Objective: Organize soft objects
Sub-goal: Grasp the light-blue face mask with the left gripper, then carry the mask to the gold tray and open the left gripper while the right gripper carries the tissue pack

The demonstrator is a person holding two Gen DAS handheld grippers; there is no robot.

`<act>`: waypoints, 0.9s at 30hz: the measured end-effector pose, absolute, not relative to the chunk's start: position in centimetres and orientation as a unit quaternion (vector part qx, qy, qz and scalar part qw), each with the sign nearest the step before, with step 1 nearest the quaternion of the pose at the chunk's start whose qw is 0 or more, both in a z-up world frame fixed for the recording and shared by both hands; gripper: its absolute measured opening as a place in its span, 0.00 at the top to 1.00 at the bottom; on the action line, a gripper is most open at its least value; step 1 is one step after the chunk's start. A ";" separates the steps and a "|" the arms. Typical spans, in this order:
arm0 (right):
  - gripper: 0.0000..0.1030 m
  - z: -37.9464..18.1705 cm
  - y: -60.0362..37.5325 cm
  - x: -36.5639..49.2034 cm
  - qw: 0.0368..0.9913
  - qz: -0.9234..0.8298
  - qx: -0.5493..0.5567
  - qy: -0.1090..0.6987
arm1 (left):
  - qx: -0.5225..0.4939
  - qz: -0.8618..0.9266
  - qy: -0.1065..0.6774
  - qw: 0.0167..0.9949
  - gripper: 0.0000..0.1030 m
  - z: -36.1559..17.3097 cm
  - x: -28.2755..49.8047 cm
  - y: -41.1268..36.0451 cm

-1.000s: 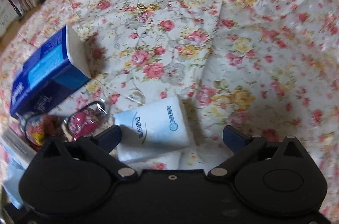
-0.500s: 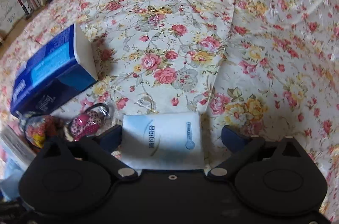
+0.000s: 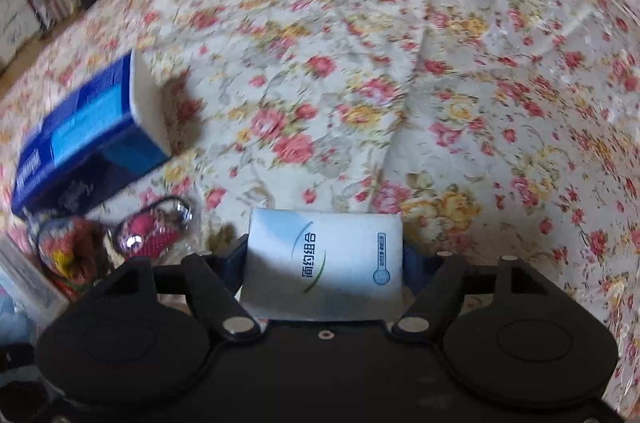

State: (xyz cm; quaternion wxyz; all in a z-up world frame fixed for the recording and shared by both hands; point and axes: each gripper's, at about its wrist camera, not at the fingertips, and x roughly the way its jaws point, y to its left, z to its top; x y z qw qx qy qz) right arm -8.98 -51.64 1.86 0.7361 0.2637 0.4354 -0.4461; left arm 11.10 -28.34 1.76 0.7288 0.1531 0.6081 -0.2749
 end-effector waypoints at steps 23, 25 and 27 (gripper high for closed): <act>0.30 13.9 -34.7 -10.7 0.844 -0.327 0.199 0.376 | 0.124 -0.220 0.557 0.791 0.59 5.9 7.0 -10.3; 0.30 13.8 -31.7 -9.8 0.852 -0.294 0.188 0.390 | 0.116 -0.208 0.565 0.790 0.59 4.7 6.9 -8.8; 0.30 13.5 -28.9 -9.1 0.857 -0.265 0.177 0.404 | 0.113 -0.192 0.572 0.790 0.59 3.4 7.0 -7.3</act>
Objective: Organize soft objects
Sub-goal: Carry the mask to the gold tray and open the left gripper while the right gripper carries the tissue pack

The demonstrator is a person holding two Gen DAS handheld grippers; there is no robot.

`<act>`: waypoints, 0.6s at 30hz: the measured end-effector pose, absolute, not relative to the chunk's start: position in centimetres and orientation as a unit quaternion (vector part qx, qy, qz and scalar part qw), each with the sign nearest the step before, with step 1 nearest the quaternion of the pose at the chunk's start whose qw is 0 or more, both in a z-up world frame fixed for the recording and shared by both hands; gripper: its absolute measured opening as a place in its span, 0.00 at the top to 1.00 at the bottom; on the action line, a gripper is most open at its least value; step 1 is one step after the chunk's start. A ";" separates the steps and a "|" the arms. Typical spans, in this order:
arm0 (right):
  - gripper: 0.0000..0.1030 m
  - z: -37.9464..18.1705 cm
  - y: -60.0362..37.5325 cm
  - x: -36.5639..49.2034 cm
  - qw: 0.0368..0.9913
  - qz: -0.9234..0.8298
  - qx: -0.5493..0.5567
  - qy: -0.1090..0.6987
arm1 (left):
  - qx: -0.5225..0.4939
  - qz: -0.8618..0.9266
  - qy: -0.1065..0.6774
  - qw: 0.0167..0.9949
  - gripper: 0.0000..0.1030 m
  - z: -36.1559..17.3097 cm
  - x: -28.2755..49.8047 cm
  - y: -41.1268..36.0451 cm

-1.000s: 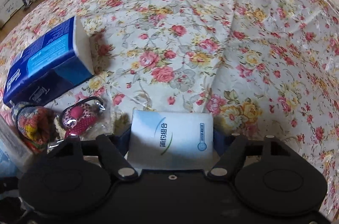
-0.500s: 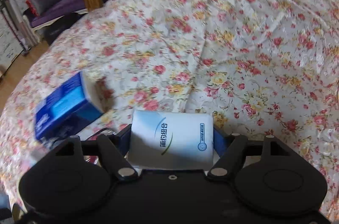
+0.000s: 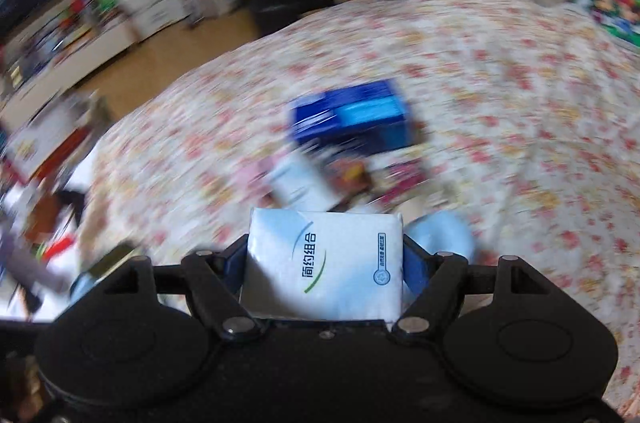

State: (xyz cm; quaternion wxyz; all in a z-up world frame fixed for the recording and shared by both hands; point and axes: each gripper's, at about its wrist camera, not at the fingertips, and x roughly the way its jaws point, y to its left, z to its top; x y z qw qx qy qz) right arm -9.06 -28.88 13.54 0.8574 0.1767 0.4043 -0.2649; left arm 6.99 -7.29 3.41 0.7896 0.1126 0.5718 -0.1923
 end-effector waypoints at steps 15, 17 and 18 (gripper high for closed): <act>0.30 6.1 -11.3 -3.2 0.832 -0.127 0.081 0.533 | 0.092 -0.103 0.586 0.798 0.59 -3.6 10.7 0.3; 0.30 5.1 -10.5 -2.3 0.826 -0.122 0.073 0.545 | 0.093 -0.100 0.581 0.802 0.59 -3.9 11.2 0.6; 0.30 4.9 -10.2 -2.1 0.824 -0.119 0.070 0.550 | 0.094 -0.098 0.578 0.805 0.58 -4.1 11.3 0.7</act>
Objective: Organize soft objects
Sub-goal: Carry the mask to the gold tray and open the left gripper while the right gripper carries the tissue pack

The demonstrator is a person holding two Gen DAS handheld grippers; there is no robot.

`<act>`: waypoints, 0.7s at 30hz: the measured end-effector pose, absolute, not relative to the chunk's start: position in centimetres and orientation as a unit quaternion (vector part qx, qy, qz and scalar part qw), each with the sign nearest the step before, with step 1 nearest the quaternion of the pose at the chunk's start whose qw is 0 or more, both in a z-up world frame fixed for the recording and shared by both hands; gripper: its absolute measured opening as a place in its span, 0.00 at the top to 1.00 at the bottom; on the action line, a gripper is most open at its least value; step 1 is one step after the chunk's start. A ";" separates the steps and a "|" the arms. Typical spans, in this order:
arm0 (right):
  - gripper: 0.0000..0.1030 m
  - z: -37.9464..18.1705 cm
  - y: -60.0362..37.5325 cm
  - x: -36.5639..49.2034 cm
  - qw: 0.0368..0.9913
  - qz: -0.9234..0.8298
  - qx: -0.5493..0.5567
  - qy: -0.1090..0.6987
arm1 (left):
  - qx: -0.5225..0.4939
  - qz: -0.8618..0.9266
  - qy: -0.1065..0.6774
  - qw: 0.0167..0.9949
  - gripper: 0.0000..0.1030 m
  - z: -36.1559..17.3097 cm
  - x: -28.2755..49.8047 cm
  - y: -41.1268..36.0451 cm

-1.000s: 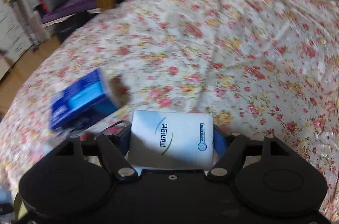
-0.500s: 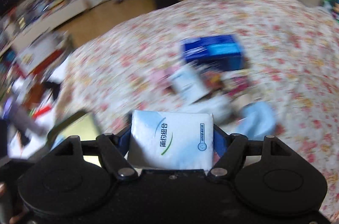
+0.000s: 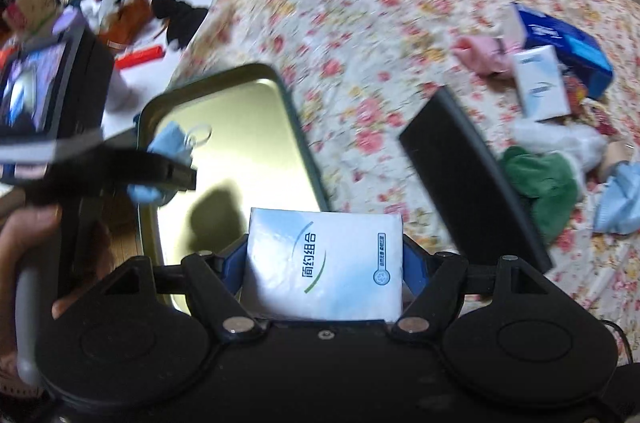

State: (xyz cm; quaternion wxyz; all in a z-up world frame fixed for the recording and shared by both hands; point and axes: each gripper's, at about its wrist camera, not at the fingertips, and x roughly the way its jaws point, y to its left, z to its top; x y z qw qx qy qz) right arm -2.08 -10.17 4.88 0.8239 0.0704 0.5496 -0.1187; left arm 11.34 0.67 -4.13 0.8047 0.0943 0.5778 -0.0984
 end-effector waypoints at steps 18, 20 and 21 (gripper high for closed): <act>0.29 1.0 -7.7 2.4 0.801 -0.084 0.048 0.590 | 0.036 -0.086 0.611 0.786 0.33 -6.8 13.4 1.9; 0.29 0.9 -7.9 2.4 0.800 -0.084 0.051 0.591 | 0.035 -0.084 0.615 0.784 0.33 -7.0 13.5 1.9; 0.29 0.8 -8.0 2.3 0.800 -0.085 0.052 0.592 | 0.033 -0.084 0.617 0.782 0.33 -7.1 13.5 1.9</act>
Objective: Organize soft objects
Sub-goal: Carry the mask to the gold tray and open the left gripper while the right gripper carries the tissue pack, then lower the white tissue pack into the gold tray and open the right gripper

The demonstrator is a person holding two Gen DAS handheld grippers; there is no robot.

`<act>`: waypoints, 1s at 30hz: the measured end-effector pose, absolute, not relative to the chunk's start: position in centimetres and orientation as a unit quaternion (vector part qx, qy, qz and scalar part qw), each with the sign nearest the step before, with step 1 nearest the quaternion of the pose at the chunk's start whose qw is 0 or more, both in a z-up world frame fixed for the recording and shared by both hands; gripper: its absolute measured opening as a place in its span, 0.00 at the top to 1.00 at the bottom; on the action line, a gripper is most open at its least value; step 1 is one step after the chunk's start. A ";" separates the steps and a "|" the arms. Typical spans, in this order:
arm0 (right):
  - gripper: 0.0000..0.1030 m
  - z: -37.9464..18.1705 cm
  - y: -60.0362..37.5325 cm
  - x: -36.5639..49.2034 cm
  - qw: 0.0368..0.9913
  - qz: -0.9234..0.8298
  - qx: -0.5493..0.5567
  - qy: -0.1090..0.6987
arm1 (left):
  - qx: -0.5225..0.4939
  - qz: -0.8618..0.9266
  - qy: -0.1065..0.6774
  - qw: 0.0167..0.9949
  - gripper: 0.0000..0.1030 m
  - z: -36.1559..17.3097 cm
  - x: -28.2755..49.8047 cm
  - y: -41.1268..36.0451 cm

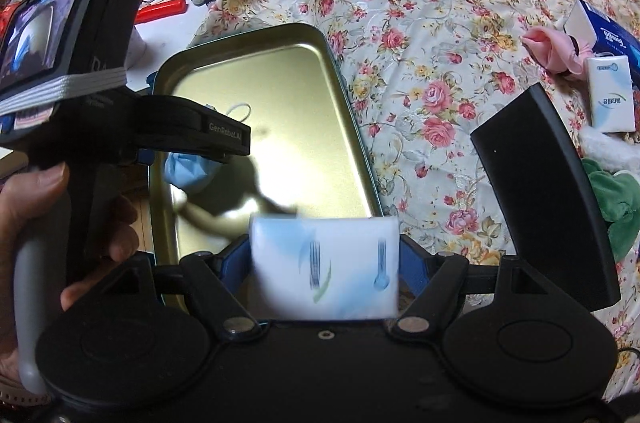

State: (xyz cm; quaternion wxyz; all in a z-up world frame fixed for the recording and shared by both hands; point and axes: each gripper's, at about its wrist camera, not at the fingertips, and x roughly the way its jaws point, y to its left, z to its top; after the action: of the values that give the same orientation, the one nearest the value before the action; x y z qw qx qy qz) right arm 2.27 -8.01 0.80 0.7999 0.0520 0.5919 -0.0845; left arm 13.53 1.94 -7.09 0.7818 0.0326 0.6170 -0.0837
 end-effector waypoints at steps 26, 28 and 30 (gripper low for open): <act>0.26 0.7 -8.9 1.4 0.787 -0.093 0.059 0.607 | 0.042 -0.085 0.627 0.774 0.32 -7.4 13.6 1.5; 0.26 0.6 -8.9 1.4 0.785 -0.094 0.062 0.609 | 0.039 -0.088 0.629 0.771 0.28 -7.4 13.5 1.5; 0.24 0.7 -8.9 1.3 0.784 -0.095 0.063 0.611 | 0.038 -0.087 0.629 0.772 0.24 -7.4 13.5 1.5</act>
State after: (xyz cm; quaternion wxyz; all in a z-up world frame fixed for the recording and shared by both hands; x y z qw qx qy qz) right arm 1.34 -8.87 0.66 0.7837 0.0626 0.6106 -0.0952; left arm 13.48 1.51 -7.40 0.7716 0.0384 0.6289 -0.0871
